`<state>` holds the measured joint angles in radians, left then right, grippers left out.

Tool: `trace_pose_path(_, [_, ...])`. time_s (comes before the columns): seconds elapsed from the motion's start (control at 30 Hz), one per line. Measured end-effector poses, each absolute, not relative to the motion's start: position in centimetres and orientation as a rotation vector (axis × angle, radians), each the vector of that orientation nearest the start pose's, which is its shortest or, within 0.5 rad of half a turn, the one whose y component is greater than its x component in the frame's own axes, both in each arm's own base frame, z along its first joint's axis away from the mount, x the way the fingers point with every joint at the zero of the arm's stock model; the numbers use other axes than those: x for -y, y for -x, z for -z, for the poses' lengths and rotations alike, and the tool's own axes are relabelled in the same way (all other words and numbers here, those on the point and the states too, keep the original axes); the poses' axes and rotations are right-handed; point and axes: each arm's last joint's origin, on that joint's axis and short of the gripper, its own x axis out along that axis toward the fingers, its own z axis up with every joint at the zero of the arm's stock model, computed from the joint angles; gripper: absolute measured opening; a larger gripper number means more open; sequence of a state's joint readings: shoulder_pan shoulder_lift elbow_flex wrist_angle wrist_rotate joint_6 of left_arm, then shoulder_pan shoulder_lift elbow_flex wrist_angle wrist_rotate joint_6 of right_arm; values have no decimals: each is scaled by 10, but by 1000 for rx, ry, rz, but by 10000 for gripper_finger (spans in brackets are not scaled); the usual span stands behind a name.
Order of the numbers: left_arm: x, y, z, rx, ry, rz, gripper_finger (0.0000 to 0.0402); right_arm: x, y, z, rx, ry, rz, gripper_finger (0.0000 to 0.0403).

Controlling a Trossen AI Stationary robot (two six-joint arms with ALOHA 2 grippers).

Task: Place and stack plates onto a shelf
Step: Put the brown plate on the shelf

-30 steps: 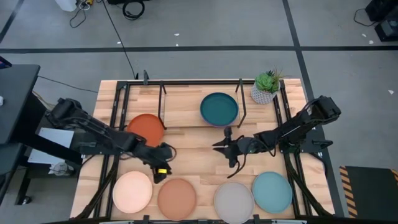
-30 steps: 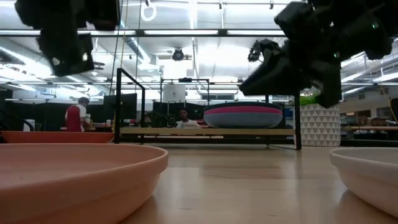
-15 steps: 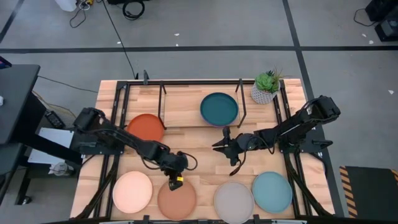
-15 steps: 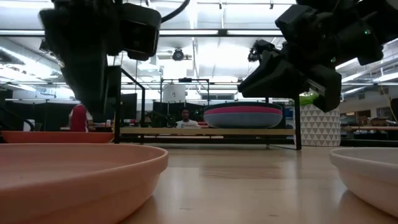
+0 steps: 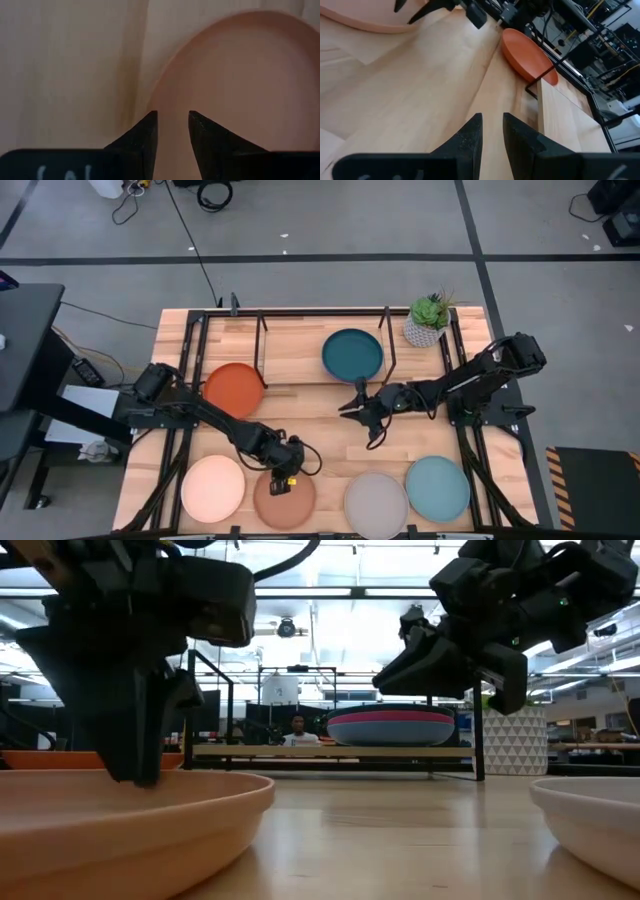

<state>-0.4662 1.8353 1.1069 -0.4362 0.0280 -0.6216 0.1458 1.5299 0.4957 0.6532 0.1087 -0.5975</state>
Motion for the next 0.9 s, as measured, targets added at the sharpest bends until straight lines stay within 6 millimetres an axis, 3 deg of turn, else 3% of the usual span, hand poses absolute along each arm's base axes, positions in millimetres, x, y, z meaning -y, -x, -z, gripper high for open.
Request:
trace_pose_path(0.27, [155, -315, -147, -1244, 262, 71, 55, -35, -273, -150, -374, 625, -151, 82])
trace_pose_path(0.5, [148, -331, -173, -1263, 312, 82, 26, -35, -273, -149, -385, 593, -148, 82])
trace_pose_path(0.67, [145, -333, -179, -1236, 232, 2, 43, -35, -273, -149, -387, 587, -147, 82])
trace_pose_path(0.9, [142, -325, -162, -1266, 238, -20, 116, -35, -272, -147, -402, 584, -151, 82])
